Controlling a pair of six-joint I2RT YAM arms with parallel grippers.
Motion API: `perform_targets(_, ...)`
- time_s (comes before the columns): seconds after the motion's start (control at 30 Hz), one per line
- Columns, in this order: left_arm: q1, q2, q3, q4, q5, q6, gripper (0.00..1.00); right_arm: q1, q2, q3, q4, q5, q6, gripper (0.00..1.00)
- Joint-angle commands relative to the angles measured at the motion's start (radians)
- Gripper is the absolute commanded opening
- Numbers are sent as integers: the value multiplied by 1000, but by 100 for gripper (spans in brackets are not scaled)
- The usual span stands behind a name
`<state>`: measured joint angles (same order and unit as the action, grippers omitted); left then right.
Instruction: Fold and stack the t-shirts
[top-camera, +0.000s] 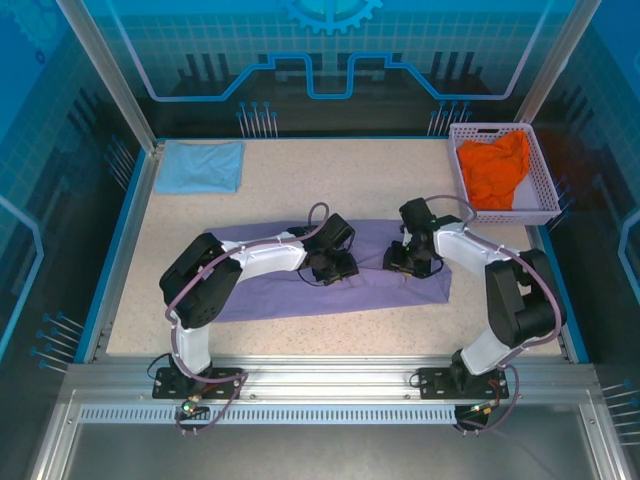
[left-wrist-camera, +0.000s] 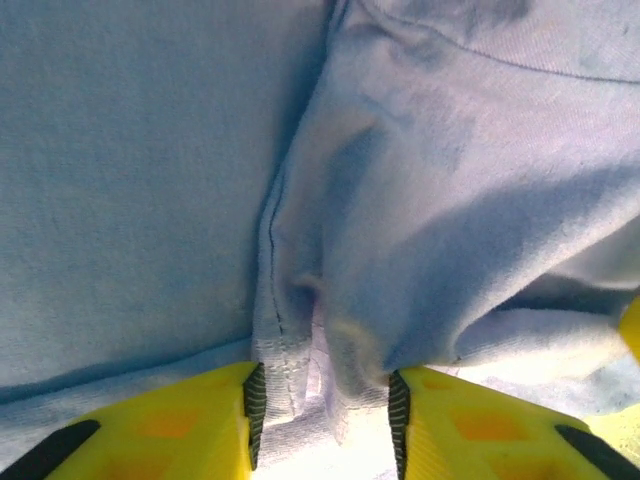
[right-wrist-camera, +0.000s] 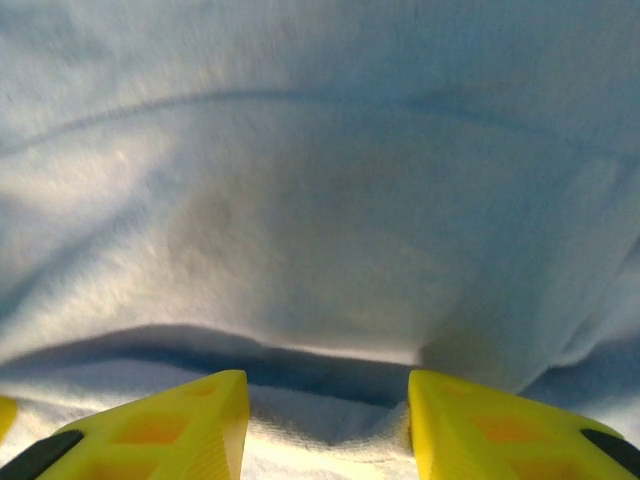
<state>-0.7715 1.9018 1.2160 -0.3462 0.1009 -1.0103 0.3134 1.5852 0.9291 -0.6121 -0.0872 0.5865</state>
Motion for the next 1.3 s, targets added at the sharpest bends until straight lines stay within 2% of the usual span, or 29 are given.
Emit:
perform_targets(0.0,-8,5,5,-27,-26,21,35,24,-49,-27,-26,-13,18,46)
perform_targets(0.37,-6,-49,-26,-27,-37,22,36,47,-62,-40,-41,-14,21,43)
perform_targets(0.47,-7,-72,-44,-23,-41,22,48,50,-60,-44,-35,-14,21,42)
perform_targets(0.53,-7,-94,-61,-23,-48,19,49,49,-60,-44,-33,-14,22,41)
perform_targets(0.77,-9,-144,-115,3,-60,-28,34,50,-49,-69,-21,-7,24,39)
perform_targets(0.93,-18,-121,-110,-12,-55,-55,27,51,-45,-75,-11,-7,35,38)
perform_targets(1.27,-22,-65,-98,16,-22,-83,29,50,-30,-63,3,-12,42,38)
